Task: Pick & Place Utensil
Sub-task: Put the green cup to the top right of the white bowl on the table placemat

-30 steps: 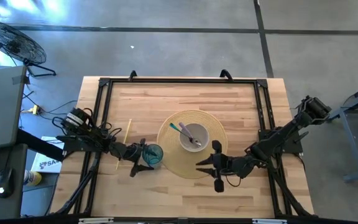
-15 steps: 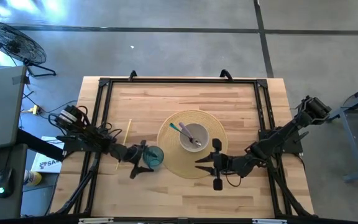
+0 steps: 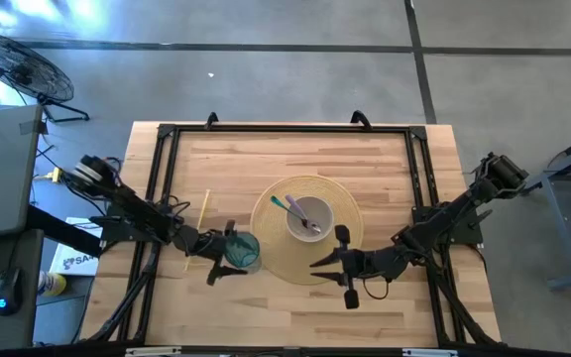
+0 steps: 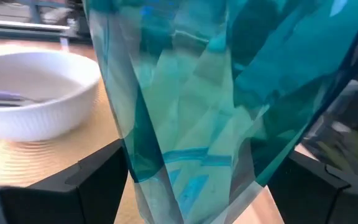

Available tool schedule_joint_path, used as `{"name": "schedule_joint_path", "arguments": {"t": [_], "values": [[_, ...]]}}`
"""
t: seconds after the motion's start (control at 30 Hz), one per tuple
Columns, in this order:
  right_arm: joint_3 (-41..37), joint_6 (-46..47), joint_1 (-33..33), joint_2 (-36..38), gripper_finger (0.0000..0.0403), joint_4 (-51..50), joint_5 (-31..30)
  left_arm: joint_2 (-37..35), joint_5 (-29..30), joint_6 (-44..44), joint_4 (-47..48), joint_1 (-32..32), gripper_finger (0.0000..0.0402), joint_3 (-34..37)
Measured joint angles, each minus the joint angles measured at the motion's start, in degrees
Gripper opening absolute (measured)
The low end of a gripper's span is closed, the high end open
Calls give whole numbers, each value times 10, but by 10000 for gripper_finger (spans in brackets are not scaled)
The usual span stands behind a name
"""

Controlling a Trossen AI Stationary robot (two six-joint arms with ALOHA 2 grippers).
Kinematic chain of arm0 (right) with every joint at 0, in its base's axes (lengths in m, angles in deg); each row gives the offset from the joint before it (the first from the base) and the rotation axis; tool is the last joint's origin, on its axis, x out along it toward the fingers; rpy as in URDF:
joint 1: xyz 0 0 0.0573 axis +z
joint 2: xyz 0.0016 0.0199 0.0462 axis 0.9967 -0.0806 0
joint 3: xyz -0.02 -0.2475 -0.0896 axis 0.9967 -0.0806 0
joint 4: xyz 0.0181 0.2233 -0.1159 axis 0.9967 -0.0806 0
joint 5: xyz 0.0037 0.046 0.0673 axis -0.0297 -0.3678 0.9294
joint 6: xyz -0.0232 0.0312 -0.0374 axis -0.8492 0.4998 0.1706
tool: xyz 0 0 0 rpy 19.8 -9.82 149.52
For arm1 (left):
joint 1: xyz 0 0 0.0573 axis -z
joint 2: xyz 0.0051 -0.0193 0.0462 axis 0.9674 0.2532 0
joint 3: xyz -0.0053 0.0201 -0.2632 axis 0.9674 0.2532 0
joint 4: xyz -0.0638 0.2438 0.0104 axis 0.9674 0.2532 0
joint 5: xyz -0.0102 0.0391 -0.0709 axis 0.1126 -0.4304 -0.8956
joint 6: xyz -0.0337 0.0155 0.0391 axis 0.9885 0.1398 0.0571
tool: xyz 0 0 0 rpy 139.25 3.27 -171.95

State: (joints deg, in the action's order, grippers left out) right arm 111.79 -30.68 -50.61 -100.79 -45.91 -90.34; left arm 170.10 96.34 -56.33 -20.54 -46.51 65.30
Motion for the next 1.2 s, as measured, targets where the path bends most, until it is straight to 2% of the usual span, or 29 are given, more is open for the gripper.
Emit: {"name": "schedule_joint_path", "arguments": {"t": [0.1, 0.27, 0.4, 0.57, 0.77, 0.87, 1.03, 1.2], "values": [[0, 0, 0, 0, 73, 1, -2, -40, 10, 1, 37, -17, 323, 0], [0, -14, 0, 0, 73, 1, -2, -90, -29, 22, 85, -94, 323, 0], [0, -37, 0, 0, 73, -4, -78, -102, -69, 29, 128, -162, 323, -20], [0, -99, 0, 0, 73, -29, -94, -102, -103, -7, 244, -218, 323, -100], [0, -104, 1, 9, 73, -61, -94, -102, -135, -47, 327, -256, 323, -201], [0, -92, 1, 25, 70, -106, -113, -102, -136, -69, 368, -272, 323, -241], [0, -46, 1, 38, 56, -175, -126, -102, -136, -97, 363, -324, 323, -262], [0, -6, 2, 38, 40, -222, -128, -90, -133, -76, 358, -398, 323, -275]]}}
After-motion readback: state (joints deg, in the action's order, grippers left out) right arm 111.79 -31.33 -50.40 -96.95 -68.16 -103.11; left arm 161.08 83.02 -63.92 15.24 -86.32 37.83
